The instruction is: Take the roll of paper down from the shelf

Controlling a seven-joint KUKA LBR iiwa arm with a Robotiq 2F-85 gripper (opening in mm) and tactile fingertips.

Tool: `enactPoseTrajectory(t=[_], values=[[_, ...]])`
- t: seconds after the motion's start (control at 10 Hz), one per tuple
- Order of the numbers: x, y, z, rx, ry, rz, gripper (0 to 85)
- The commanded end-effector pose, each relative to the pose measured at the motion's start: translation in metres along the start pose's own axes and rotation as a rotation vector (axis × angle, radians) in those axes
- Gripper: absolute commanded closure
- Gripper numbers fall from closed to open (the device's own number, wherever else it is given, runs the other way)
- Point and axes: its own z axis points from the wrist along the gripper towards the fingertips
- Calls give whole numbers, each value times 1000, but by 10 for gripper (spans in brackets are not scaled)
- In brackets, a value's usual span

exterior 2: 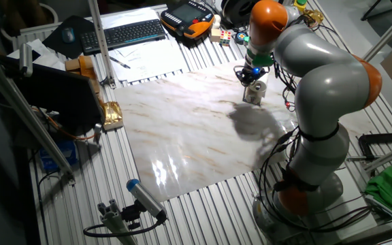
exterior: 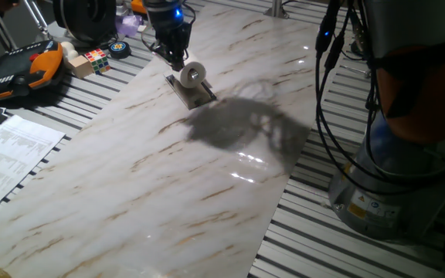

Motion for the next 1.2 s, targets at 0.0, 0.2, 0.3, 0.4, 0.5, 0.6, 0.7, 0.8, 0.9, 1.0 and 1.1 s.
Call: enactPoseTrajectory(t=[0.0,0.2,0.3,0.4,0.5,0.6,0.7,0.8,0.9,1.0,1.1], values=[[-2,0,0,6,9,37,843],[-7,-4,4,-19,23,38,843],[-14,-7,8,-50,40,21,843],[-19,-11,12,-50,40,13,843],[-25,-17,17,-58,34,11,843],[-31,-26,22,-68,31,16,843],[-32,-36,27,-84,28,29,843],[-31,-43,29,-81,26,55,843],[-32,-47,32,-64,19,87,843],[-32,-52,35,-51,3,114,843],[-32,-54,33,-29,-5,130,843]])
